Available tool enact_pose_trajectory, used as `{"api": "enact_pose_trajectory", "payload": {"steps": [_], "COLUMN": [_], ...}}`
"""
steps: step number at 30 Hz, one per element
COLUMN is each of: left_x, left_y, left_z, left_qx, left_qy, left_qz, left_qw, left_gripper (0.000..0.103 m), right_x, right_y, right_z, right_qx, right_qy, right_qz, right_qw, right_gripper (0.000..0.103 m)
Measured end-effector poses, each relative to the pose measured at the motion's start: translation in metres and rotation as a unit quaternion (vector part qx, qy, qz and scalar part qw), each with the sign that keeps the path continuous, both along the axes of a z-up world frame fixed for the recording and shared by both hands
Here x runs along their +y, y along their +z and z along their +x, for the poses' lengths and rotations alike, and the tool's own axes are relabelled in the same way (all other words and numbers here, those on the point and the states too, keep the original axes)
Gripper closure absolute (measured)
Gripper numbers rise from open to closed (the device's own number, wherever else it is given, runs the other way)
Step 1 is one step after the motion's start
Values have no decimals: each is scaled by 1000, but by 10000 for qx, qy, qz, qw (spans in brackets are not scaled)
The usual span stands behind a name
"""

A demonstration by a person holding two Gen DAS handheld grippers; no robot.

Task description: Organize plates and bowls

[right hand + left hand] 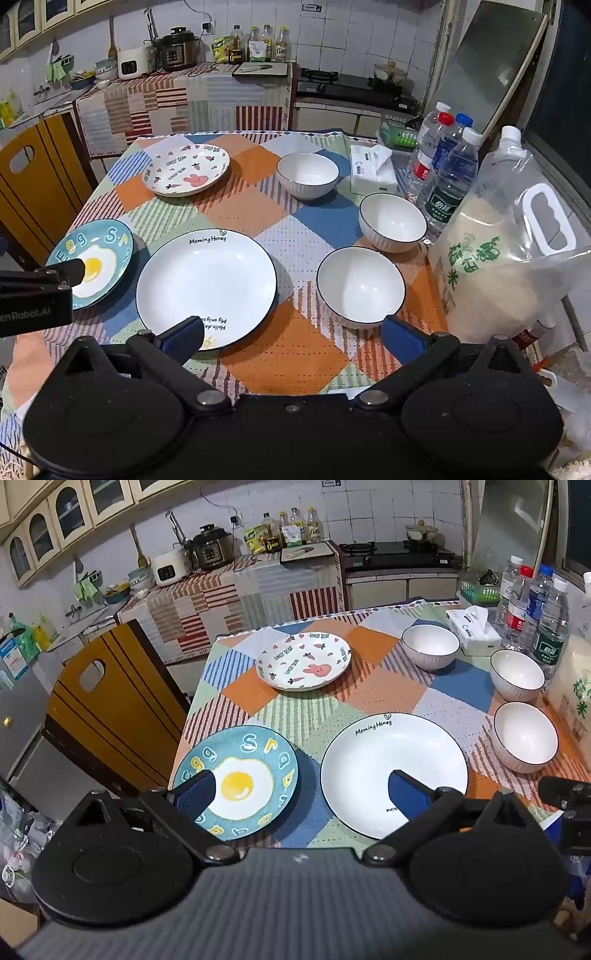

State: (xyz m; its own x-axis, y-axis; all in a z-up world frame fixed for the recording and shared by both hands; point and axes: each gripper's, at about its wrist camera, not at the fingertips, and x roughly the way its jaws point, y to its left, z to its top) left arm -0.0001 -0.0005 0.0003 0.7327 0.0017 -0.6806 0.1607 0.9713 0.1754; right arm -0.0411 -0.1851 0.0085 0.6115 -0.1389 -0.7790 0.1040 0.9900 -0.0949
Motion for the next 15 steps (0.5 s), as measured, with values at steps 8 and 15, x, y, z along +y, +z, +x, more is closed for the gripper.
{"api": "enact_pose_trajectory", "payload": {"steps": [8,15], "left_x": [-2,-1], "left_y": [-3,-2], "left_z": [-1,5], "left_qx": [74,290], "left_qy": [-57,-8], "left_qz": [25,16], "left_qw": [10000,9996], "left_gripper": [2,2], "right_x": [-5,-8], "right_y": [6,4], "right_z": [-1,0], "right_qx": [-114,42], "right_qy": [-141,-211], "right_qz": [-140,-234], "right_qw": [9997,9995], "right_gripper": [0,0]}}
